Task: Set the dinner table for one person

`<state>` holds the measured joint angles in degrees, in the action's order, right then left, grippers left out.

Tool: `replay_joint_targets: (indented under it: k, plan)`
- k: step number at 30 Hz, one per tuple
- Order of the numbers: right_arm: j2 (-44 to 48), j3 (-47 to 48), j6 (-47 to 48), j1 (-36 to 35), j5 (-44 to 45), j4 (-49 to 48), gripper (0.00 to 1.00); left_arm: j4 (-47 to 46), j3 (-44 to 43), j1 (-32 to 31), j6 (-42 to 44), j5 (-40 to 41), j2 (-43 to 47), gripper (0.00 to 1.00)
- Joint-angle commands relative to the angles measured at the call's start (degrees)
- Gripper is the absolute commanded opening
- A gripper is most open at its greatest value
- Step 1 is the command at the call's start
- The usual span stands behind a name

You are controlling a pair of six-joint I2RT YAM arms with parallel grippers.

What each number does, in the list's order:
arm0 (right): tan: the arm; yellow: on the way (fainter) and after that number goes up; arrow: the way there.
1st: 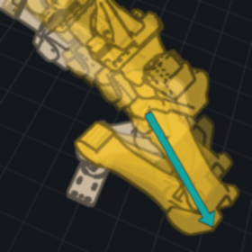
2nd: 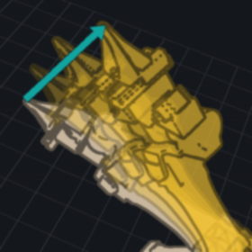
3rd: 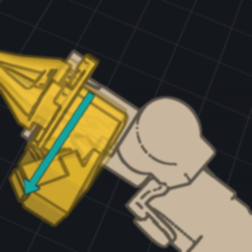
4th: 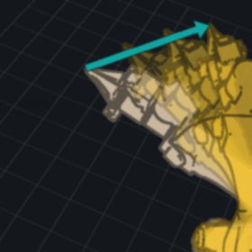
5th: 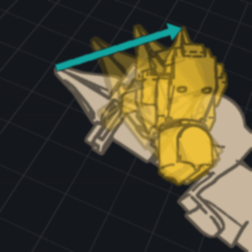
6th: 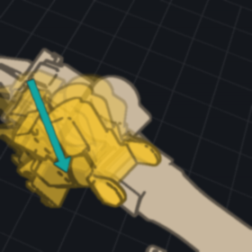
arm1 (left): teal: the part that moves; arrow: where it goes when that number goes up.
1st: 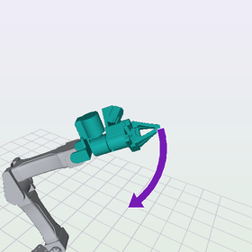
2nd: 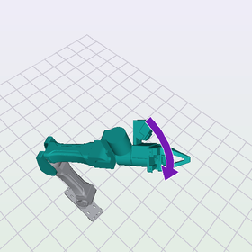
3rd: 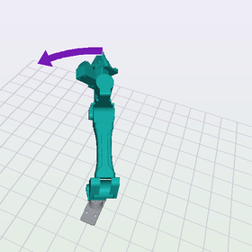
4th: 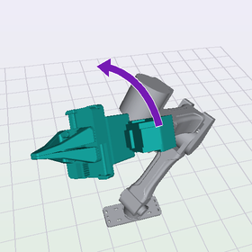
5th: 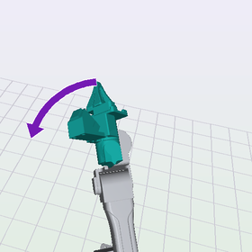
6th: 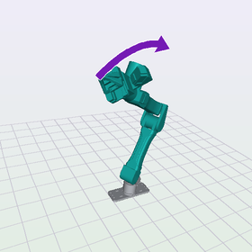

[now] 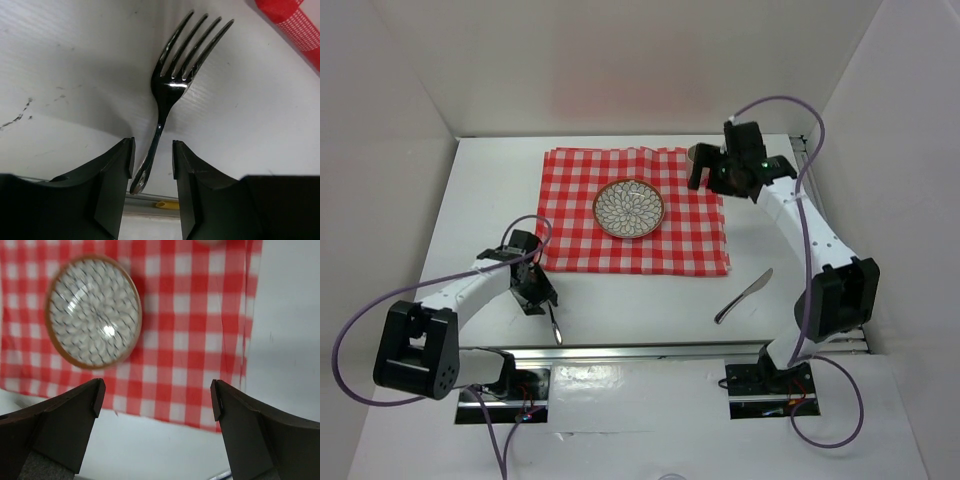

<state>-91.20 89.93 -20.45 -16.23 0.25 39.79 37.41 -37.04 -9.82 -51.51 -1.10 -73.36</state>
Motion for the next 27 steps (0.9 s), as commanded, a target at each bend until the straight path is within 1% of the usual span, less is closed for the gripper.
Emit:
replay_joint_targets:
  k: [1, 4, 7, 10, 11, 12, 14, 15, 18, 21, 23, 24, 25, 27]
  plan:
    - [8.3, -7.5, -1.9, 0.7, -1.0, 1.5, 1.0, -3.0, 1.5, -2.2, -2.5, 2.2, -1.3, 0.52]
    - [10.1, -11.1, -3.3, 2.9, -2.2, 2.7, 1.0, -3.6, 2.7, -3.8, -3.2, 3.9, -1.8, 0.52]
    - [12.4, -11.7, -3.8, 4.2, -2.2, 3.5, 1.0, -3.6, 2.7, -4.3, -3.7, 5.2, -4.1, 0.51]
    - [13.8, -11.7, -3.8, 4.7, -2.2, 2.9, 0.99, -4.1, 2.7, -4.9, -5.0, 5.8, -5.3, 0.45]
    - [14.5, -11.7, -3.8, 4.7, -2.2, 2.4, 0.99, -4.1, 2.7, -5.4, -5.0, 6.5, -5.3, 0.41]
    - [14.5, -11.7, -3.3, 4.7, -2.8, 2.4, 0.97, -4.1, 2.7, -5.4, -5.5, 6.6, -5.3, 0.29]
    - [15.0, -11.1, -3.3, 5.3, -2.8, 2.4, 0.96, -3.6, 2.7, -5.4, -6.1, 7.1, -5.3, 0.18]
    - [15.0, -11.1, -3.3, 5.9, -2.8, 2.4, 0.96, -3.0, 2.7, -5.4, -7.0, 7.1, -4.0, 0.1]
    - [15.0, -11.1, -4.2, 6.5, -0.6, 3.9, 0.95, -1.1, 2.7, -5.4, -8.2, 7.1, -0.3, 0.0]
    - [15.0, -12.1, -5.5, 7.2, -0.6, 3.9, 0.94, 4.0, 1.4, -5.9, -8.9, 8.7, 4.2, 0.0]
    - [15.0, -12.7, -5.5, 7.7, -0.6, 3.9, 0.93, 7.8, -1.8, -5.9, -8.9, 11.1, 9.3, 0.0]
    - [15.5, -12.7, -5.5, 7.7, -1.5, 3.9, 0.93, 11.9, -3.1, -6.4, -8.9, 12.1, 10.9, 0.0]
    - [15.5, -12.7, -5.5, 7.7, -3.2, 3.3, 0.91, 13.4, -4.5, -6.4, -8.9, 12.8, 12.3, 0.0]
    - [15.5, -12.7, -5.5, 7.7, -4.6, 2.7, 0.91, 14.1, -9.4, -7.7, -6.9, 12.8, 14.8, 0.0]
